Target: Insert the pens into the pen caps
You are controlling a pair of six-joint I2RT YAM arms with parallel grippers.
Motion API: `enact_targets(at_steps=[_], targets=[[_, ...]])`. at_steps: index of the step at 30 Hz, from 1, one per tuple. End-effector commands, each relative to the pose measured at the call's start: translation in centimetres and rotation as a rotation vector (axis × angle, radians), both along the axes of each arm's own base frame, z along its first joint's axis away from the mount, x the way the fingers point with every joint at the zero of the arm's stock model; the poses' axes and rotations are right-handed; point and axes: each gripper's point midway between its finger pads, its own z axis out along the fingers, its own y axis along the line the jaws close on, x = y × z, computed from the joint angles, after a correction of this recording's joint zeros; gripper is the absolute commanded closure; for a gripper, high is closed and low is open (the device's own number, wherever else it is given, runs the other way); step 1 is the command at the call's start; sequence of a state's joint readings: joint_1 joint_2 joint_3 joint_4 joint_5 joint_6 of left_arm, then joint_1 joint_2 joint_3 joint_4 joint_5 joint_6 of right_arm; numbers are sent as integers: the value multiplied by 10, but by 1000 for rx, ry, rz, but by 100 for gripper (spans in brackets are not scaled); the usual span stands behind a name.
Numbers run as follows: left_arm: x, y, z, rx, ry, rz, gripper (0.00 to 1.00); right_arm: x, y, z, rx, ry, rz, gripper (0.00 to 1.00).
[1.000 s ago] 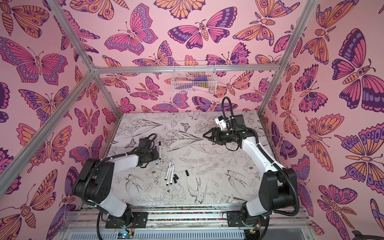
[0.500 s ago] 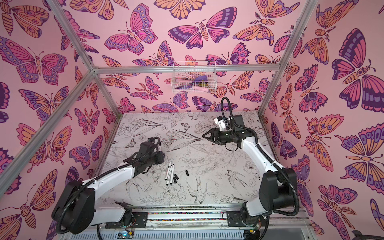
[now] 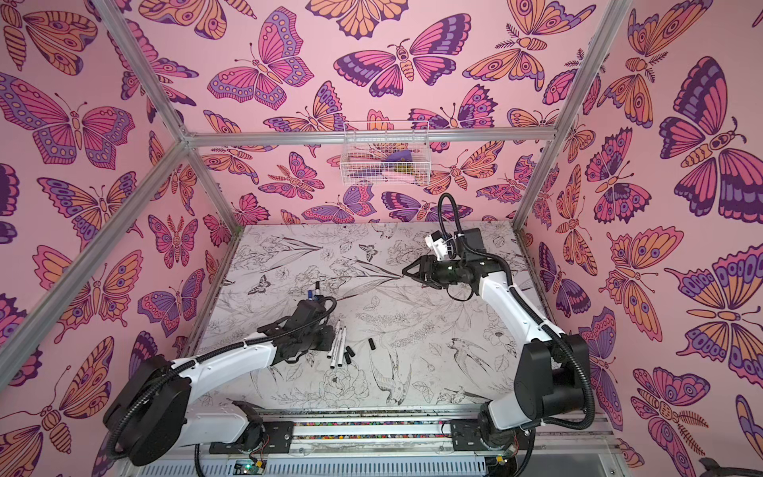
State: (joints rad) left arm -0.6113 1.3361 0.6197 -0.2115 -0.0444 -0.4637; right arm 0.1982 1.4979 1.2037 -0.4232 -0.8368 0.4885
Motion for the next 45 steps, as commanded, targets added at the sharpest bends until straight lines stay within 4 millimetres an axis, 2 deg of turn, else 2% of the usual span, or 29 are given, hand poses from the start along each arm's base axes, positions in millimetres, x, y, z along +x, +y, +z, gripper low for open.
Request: enact_targets(at_steps=[1,9,13,17,19,21,24,26,29,32,34,37,40,45], targets=[[-13,2,-15,43,62,-43,62,0,1,11,-13,-44,13,43],[-15,7,-29,99,112,-36,63,-1,1,12,-16,-49,13,43],[-20,16,-39,143,156,2,65,0,1,11,-14,-45,13,43],[-26,27,-47,191,196,46,78,0,1,10,-16,-43,10,44],[-27,28,-48,199,202,49,81,0,1,10,-17,-43,10,44],[-25,28,-47,204,200,54,83,1,0,10,-18,-43,7,43],[-17,25,-38,199,170,53,93,0,0,11,-17,-44,9,44],[-6,17,-23,178,127,30,100,-1,0,14,-16,-53,14,43],[17,-4,16,101,19,-14,100,-5,2,17,-13,-66,24,43],[35,-44,65,-73,-121,-133,100,-12,13,23,-4,-90,68,43],[39,-70,96,-215,-212,-221,100,-20,26,26,4,-105,116,43],[39,-103,132,-410,-311,-318,100,-35,51,28,12,-118,204,43],[39,-120,149,-505,-350,-365,100,-40,68,30,17,-125,238,44],[32,-136,155,-524,-385,-432,100,-36,86,31,32,-134,236,45]])
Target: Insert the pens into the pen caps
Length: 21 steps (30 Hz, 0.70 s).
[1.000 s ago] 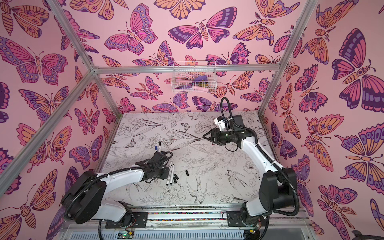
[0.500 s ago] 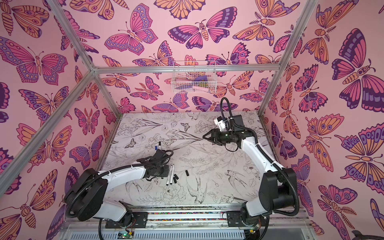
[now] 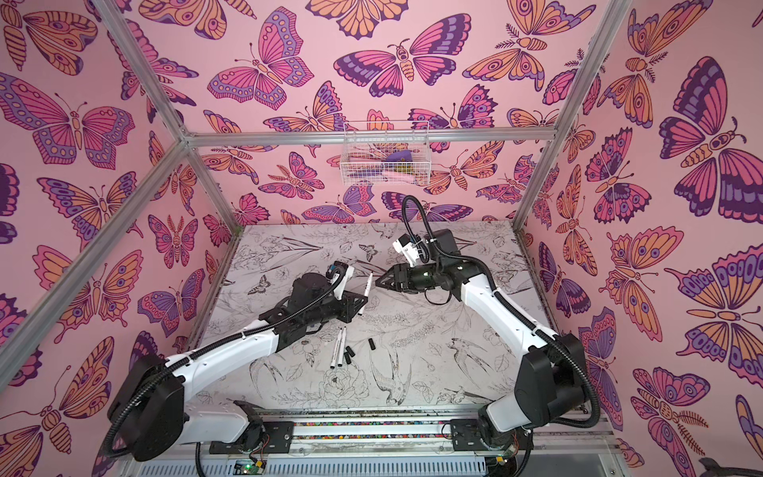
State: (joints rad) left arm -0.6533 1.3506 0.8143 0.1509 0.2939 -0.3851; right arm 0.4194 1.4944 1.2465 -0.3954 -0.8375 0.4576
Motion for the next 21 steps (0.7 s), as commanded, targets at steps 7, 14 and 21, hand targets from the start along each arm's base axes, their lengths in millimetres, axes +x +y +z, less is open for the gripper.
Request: enact_targets(at_steps=[7,14,21], targets=[[-14,-24,16,-91,-83,-84,100,18,17,2,-6,-22,-14,49],[-16,-23,15,-81,-94,-82,100,24,19,-13,-27,0,-31,63],[-12,-25,17,-94,-98,-71,100,21,24,-15,-28,6,-21,66]])
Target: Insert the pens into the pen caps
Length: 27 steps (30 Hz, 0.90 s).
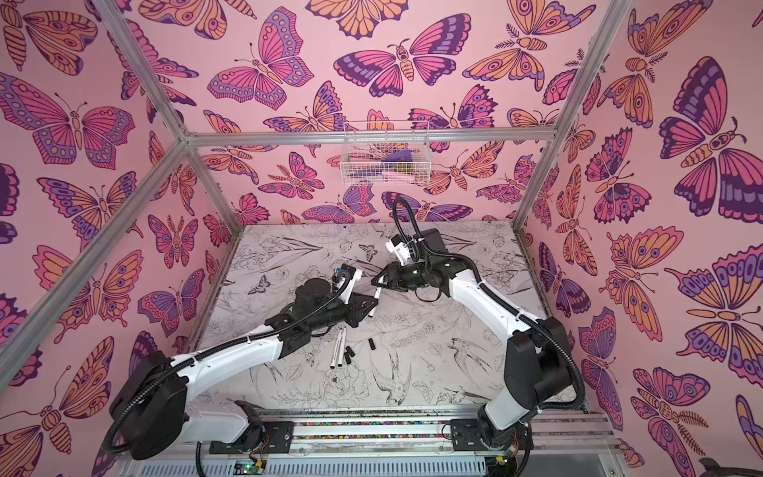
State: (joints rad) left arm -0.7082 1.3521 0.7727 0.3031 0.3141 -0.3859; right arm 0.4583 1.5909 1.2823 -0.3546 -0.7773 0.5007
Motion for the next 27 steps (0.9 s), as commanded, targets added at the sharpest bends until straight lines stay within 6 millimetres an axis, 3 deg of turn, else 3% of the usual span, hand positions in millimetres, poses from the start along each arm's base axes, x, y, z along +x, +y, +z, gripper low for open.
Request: enact_targets(at_steps=[1,10,13,14,15,27], targets=[[2,-3,4,-24,-19,0,100,3,7,7,9,-30,7,66],[4,-6,4,-25,-16,-6,99,0,7,14,18,-45,20,86],[3,-12,5,-28,-6,-30,86,-2,8,14,23,-42,30,87],[4,-14,6,-29,-4,-39,74,-3,7,14,22,-40,32,88],[5,-16,7,-30,-1,-42,68,-4,8,15,27,-40,39,88],[13,-23,6,-19,21,-45,69,-11,5,10,5,-41,62,92]])
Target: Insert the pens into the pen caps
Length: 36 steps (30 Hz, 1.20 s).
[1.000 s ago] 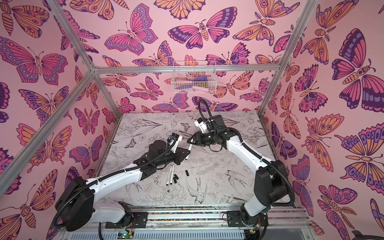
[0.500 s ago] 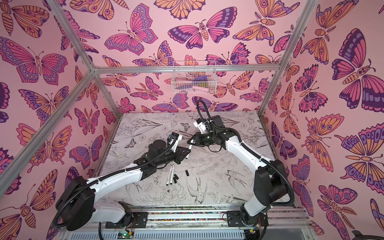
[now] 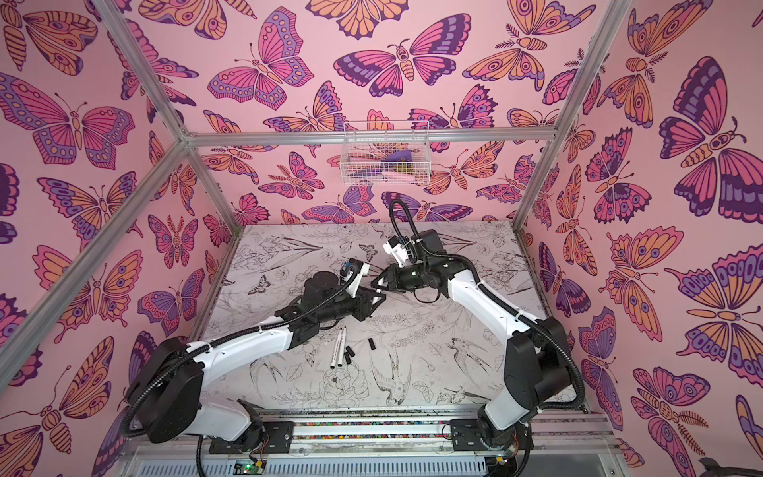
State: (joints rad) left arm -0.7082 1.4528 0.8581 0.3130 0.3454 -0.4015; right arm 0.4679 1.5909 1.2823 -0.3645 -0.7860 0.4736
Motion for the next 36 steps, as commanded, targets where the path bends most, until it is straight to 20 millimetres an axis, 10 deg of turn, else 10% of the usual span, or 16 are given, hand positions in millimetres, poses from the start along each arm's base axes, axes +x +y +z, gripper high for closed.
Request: enact_targets(at_steps=[1,7,14,19,22,29,36], targets=[[-1,-4,6,-7,-1,-19,69,-6,2,10,4,-30,33,92],[-2,0,7,7,-1,-17,72,-6,0,6,-15,-36,34,93],[-6,1,-2,29,33,-38,100,-8,0,5,-29,-49,46,93],[13,27,-21,49,95,138,100,-20,-1,18,-11,-94,54,51],[33,70,-43,55,173,367,100,-28,-4,20,7,-142,46,43],[39,153,-50,66,187,741,100,-80,-4,-75,-400,-139,224,50],[35,185,-25,99,92,850,100,-107,-1,-165,-795,-107,387,52]])
